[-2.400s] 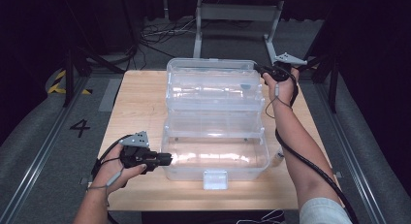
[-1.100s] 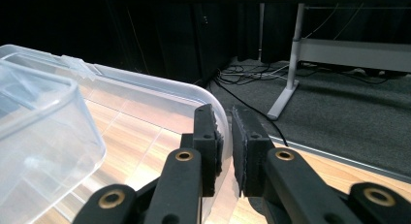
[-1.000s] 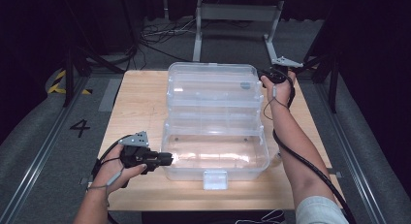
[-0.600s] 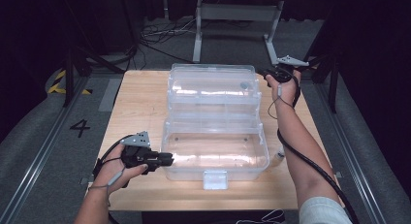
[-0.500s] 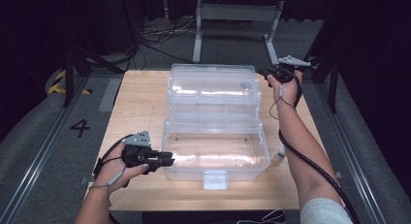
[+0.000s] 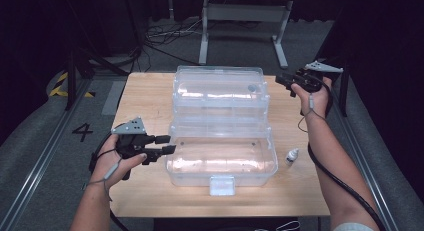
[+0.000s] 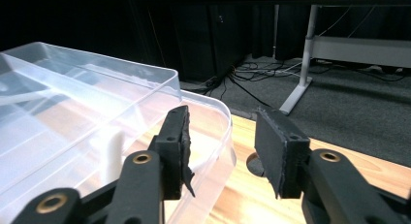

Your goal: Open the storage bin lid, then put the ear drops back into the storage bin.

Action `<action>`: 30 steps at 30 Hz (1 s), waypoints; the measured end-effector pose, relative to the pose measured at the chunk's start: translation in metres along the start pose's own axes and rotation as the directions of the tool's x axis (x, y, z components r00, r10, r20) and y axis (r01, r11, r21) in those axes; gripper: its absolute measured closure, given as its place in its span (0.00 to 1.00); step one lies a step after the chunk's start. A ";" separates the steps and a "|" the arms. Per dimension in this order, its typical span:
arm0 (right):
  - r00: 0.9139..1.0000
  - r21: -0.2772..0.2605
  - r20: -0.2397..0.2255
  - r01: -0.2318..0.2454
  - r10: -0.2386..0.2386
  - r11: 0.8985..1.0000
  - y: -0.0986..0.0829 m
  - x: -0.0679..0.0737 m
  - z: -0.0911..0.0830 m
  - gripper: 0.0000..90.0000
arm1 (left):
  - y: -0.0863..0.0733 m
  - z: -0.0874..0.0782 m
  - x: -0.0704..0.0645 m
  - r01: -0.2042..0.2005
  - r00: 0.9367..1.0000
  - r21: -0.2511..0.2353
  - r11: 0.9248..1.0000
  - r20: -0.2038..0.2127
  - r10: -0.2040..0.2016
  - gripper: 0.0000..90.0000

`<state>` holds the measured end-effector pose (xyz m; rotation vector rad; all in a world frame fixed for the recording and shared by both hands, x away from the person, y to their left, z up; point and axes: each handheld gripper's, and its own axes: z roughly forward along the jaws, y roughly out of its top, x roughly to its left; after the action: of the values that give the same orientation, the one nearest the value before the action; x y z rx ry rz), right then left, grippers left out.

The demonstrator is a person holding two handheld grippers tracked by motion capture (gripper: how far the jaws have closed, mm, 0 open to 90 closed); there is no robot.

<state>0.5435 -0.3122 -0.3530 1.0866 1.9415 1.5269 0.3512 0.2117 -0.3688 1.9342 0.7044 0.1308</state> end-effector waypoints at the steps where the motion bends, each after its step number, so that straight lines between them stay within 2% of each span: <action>1: 1.000 -0.001 -0.002 0.000 0.000 1.000 0.001 0.000 -0.006 0.62 | 0.002 -0.002 0.002 0.005 1.000 -0.012 1.000 -0.015 -0.005 0.60; 3: 1.000 0.001 -0.008 0.005 -0.005 1.000 0.004 0.002 -0.021 0.59 | 0.004 -0.004 0.007 0.021 0.999 -0.022 1.000 -0.048 -0.022 0.60; 4: 1.000 0.003 -0.013 0.006 -0.006 1.000 0.004 0.002 -0.026 0.58 | 0.004 -0.004 0.007 0.021 0.999 -0.022 1.000 -0.048 -0.022 0.60; 5: 1.000 0.012 -0.021 0.005 -0.005 1.000 0.006 0.004 -0.032 0.57 | 0.004 -0.005 0.010 0.041 0.996 -0.023 0.999 -0.077 -0.043 0.59; 6: 1.000 0.019 -0.029 0.005 -0.004 1.000 0.006 0.005 -0.037 0.56 | 0.005 -0.005 0.012 0.060 0.992 -0.019 0.998 -0.107 -0.062 0.59; 7: 0.999 0.030 -0.039 0.004 -0.003 1.000 0.007 0.006 -0.042 0.56 | 0.005 -0.005 0.017 0.072 0.984 -0.013 0.997 -0.165 -0.073 0.58; 8: 0.999 0.038 -0.042 0.013 -0.011 0.999 0.007 0.007 -0.046 0.56 | 0.005 -0.005 0.019 0.080 0.981 -0.017 0.997 -0.176 -0.082 0.58; 9: 0.999 0.038 -0.042 0.013 -0.011 0.999 0.007 0.007 -0.046 0.56 | 0.005 -0.005 0.019 0.080 0.981 -0.017 0.997 -0.176 -0.082 0.57; 12: 0.998 0.063 -0.051 0.032 -0.029 0.998 0.008 0.009 -0.057 0.55 | 0.007 -0.007 0.024 0.109 0.973 -0.048 0.993 -0.197 -0.117 0.56; 14: 0.998 0.073 -0.055 0.035 -0.031 0.997 0.008 0.012 -0.062 0.54 | 0.007 -0.007 0.026 0.113 0.970 -0.051 0.992 -0.209 -0.121 0.55; 17: 0.997 0.089 -0.069 0.052 -0.046 0.995 0.009 0.017 -0.072 0.52 | 0.007 -0.008 0.027 0.116 0.970 -0.057 0.992 -0.208 -0.126 0.55; 21: 0.994 0.105 -0.069 0.095 -0.088 0.990 0.010 0.024 -0.083 0.52 | 0.006 -0.010 0.029 0.119 0.969 -0.058 0.991 -0.212 -0.129 0.55; 30: 0.993 0.128 -0.076 0.104 -0.095 0.986 0.007 0.028 -0.100 0.51 | 0.003 -0.015 0.031 0.134 0.963 -0.072 0.988 -0.224 -0.147 0.54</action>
<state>0.4547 -0.3495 -0.3135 0.9848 2.1368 1.4175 0.3724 0.2389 -0.3660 1.8257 0.9787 0.2863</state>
